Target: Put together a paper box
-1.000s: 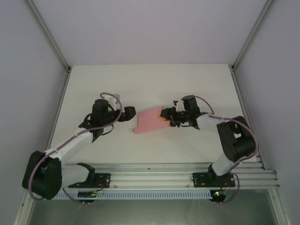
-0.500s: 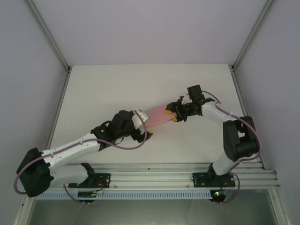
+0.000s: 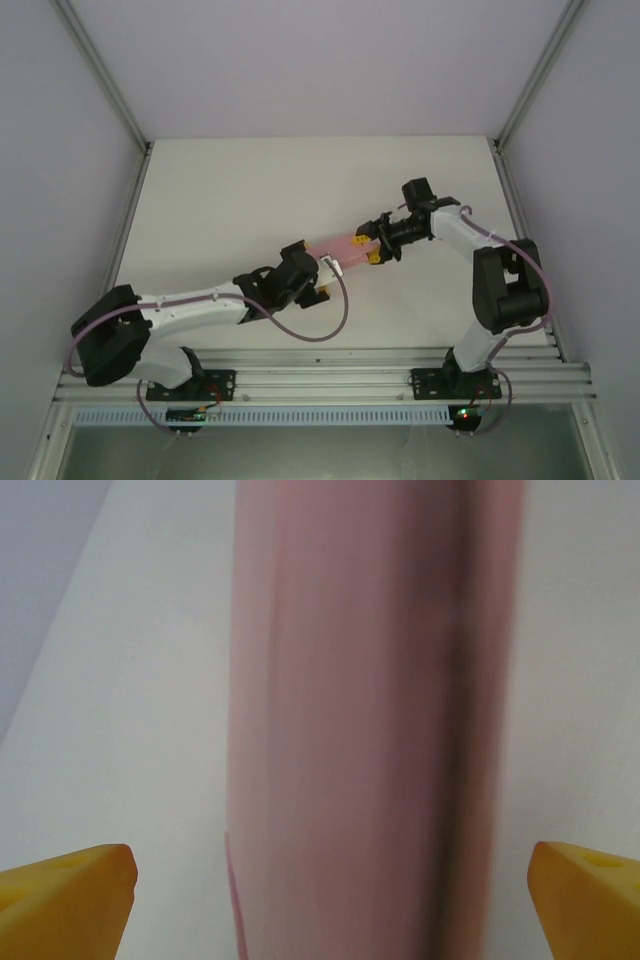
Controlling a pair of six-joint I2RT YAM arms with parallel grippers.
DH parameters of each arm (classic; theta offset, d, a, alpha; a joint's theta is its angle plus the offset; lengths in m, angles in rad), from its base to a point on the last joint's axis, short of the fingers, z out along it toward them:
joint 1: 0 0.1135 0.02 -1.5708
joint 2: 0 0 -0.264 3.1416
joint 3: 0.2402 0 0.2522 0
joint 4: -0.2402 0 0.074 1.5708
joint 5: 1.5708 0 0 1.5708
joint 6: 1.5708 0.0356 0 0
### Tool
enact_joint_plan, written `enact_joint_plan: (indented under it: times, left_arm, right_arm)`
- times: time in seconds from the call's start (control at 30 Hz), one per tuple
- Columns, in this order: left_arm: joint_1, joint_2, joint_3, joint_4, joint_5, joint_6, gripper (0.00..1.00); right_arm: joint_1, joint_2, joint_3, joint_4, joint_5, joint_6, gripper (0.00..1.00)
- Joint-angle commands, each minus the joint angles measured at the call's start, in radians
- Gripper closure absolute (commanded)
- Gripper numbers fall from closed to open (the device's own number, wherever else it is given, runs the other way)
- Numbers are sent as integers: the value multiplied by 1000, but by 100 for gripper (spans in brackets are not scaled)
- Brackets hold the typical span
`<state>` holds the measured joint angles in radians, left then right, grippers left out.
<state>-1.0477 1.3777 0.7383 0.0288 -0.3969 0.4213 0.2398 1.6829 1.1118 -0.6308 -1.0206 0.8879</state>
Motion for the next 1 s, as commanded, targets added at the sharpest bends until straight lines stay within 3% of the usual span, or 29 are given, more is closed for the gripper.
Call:
enact_joint_plan:
  times: [0.0,0.1,0.3,0.4,0.57,0.77,0.87,0.97]
  left_arm:
    - [-5,2,29,65,-41,44,11]
    - [-4,-6,25,91,-16,50,27]
    - [-4,3,21,98,-17,73,47]
    - [-3,-3,21,93,-2,71,56]
    - [26,-37,35,3,108,34,61]
    - [98,-80,113,-266,340,-18,64]
    - [142,-79,168,-447,459,-19,64]
    - [191,-52,203,-585,594,20,61]
  right_arm:
    - [-4,37,21,-129,-79,-53,62]
    - [-2,48,16,-134,-86,-61,62]
    - [2,40,8,-123,-105,-52,55]
    - [1,29,11,-137,-65,-73,40]
    - [-32,-89,-13,-20,102,-64,0]
    - [-100,-294,-49,40,497,-223,0]
    - [-139,-364,-97,111,501,-295,0]
    - [-156,-397,-126,156,416,-429,0]
